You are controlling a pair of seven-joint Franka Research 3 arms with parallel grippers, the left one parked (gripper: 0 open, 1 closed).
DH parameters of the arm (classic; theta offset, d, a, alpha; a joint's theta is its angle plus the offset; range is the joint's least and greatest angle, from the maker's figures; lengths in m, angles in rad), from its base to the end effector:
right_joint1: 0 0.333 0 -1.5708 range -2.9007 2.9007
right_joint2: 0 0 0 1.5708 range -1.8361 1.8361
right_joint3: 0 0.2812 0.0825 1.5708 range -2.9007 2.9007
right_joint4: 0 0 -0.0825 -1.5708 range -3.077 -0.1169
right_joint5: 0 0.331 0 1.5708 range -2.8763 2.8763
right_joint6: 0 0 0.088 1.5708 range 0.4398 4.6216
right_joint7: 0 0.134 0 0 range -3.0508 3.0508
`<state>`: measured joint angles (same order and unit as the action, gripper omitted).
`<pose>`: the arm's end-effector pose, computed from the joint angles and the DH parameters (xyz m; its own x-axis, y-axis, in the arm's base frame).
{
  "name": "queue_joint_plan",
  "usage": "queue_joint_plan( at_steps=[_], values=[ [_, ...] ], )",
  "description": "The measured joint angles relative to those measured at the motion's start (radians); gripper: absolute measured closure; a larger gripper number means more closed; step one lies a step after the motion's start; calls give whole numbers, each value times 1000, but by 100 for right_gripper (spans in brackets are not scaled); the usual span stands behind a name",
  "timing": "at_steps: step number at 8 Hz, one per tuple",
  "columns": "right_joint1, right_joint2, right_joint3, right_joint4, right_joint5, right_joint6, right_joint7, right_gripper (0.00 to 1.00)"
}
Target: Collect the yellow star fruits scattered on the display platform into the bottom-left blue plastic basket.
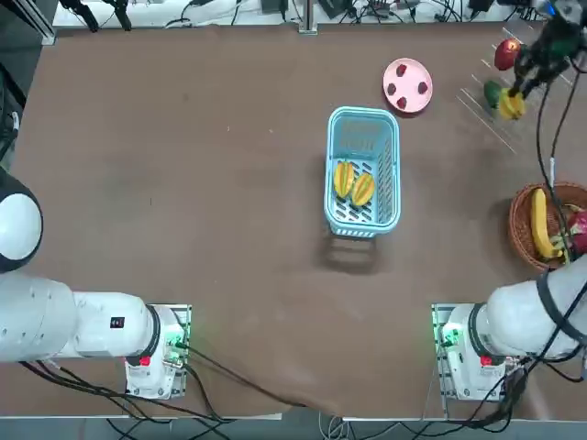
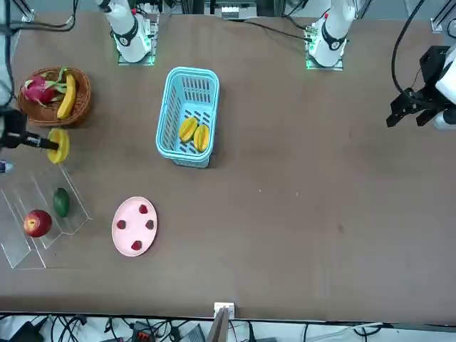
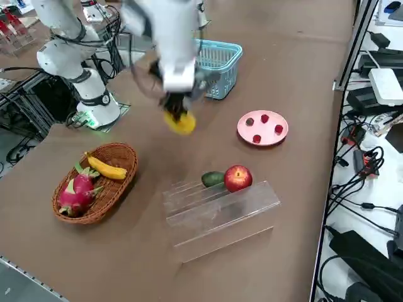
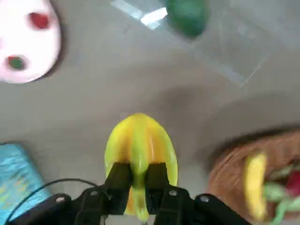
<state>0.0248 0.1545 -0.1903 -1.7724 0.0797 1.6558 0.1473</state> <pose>0.5078 -0.0712 0.4089 0.9108 -0.3131 -0.2689 -0.3267 -0.9451 -0.0063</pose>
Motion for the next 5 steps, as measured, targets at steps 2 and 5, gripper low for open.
queue_joint_plan(
  at_steps=[2,5],
  values=[
    [271,-80,10,-15,4,-77,348,78],
    [640,-93,16,-96,13,49,789,78]
  ],
)
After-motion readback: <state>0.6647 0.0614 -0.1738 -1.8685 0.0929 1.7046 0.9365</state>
